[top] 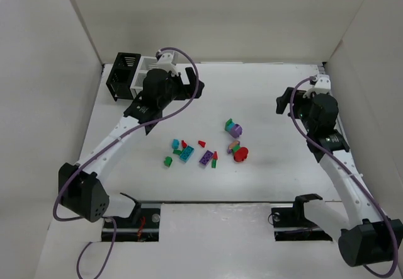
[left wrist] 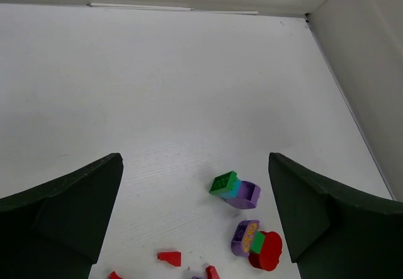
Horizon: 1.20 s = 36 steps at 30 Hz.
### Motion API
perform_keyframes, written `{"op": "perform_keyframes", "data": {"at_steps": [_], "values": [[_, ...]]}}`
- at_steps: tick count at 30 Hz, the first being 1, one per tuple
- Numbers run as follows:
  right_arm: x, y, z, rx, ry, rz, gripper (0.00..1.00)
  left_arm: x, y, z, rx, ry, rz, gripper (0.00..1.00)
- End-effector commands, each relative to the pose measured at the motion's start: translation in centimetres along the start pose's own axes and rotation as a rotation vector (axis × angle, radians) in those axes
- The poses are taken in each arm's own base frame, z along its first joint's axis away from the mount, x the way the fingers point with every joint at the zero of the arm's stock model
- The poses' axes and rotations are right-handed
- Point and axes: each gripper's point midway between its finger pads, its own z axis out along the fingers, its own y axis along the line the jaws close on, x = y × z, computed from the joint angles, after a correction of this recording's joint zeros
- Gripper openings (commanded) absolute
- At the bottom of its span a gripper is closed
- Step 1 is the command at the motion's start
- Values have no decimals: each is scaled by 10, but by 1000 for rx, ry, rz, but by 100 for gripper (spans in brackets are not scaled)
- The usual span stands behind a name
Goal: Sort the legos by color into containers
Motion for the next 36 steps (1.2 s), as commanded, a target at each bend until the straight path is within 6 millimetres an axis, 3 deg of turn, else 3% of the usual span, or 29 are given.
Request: {"op": "perform_keyframes", "data": {"at_steps": [1,5,7,11,12,14,15,20,22,25,26,27,29,31,36], "values": [[-27,19,-15,-89,-67,-60,100,-11,3,0,-28,-18,24,100],[-27,19,-18,-82,-87,-54,100,0,7,8,-47,27,12,100],[-16,5,-17,-8,-79,-30,100,3,4,11,-49,37,1,100],[-13,1,-18,10,-85,-29,100,30,-6,22,-52,91,-29,100],[-13,3,-18,-2,-83,-29,100,47,-9,28,-73,136,-31,100],[-5,-3,-16,27,-55,-32,100,50,-13,36,-134,141,-77,100],[-1,-3,-12,31,-39,-24,100,68,-15,44,-171,185,-96,100],[21,-31,-14,213,25,62,100,91,-20,68,-264,259,-242,100],[19,-39,-19,264,18,84,100,110,-26,79,-254,303,-289,100],[21,-49,-25,320,22,88,100,111,-34,94,-249,328,-317,100],[17,-50,-28,327,6,91,100,136,-34,96,-285,390,-300,100],[15,-50,-30,324,-4,94,100,130,-39,101,-302,368,-285,100],[21,-53,-31,339,15,87,100,151,-43,104,-334,401,-246,100],[26,-57,-33,360,32,80,100,158,-47,105,-356,429,-262,100],[32,-64,-37,398,52,77,100,188,-35,108,-446,476,-296,91]]}}
